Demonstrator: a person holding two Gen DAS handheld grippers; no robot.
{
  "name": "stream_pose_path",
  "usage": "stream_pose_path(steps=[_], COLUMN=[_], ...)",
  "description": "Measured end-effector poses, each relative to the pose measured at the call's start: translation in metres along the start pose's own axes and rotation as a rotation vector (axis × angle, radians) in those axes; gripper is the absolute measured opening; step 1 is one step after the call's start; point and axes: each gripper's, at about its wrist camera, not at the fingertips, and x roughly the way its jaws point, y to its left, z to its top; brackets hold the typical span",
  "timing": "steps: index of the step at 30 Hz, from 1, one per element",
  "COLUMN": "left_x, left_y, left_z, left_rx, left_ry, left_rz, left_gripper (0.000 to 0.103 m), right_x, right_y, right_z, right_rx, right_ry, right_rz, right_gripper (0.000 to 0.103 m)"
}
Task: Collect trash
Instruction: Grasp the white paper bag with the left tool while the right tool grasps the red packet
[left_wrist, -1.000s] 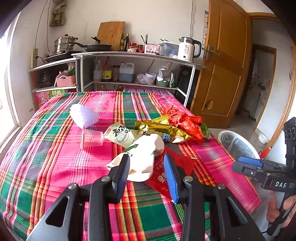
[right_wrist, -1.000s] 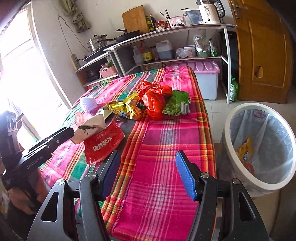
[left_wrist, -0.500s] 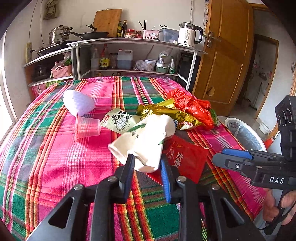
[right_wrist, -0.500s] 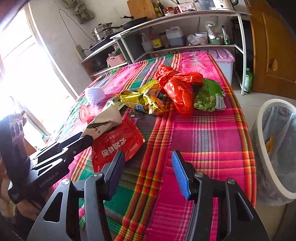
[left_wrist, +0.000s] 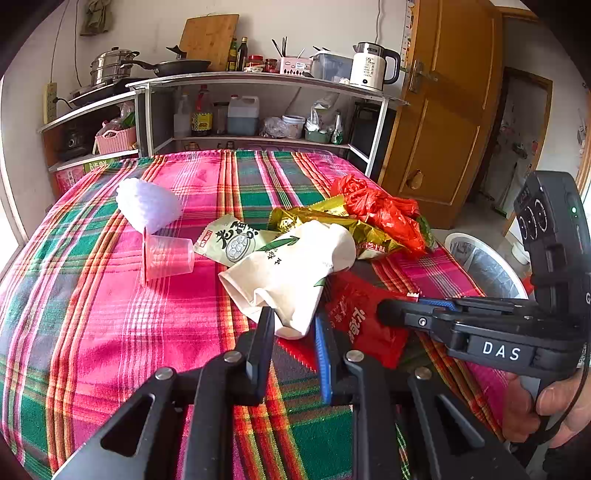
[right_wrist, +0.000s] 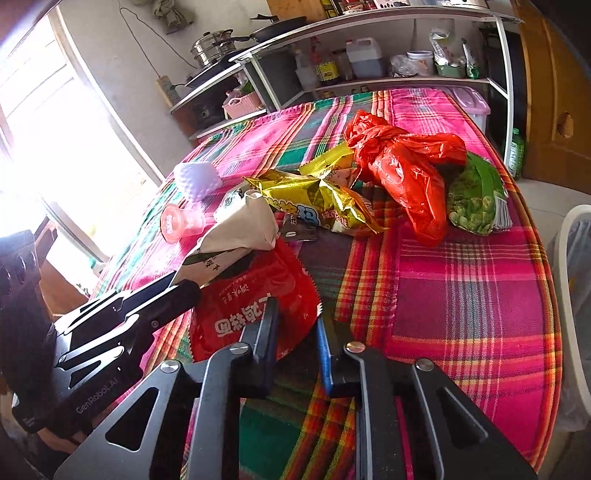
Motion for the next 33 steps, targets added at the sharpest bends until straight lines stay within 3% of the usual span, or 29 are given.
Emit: stream_pose_path(steps=[9,33], left_x=[-0.015,-0.040], left_y=[-0.001,-0.025], left_z=[0.004,0.016], left_rx=[-0.009,-0.020], left_ry=[-0.043,-0.096], left_rz=[-0.005,-0.026], left_gripper=[0.019,0.014], right_x=[-0.014,-0.079], right_y=[-0.004,-0.029], right_z=[-0.003,-0.010], right_rx=[0.012,0.056], right_ry=[-0.037,-0.156], right_rz=[0.006,-0.033], right_gripper=[0.002,0.001])
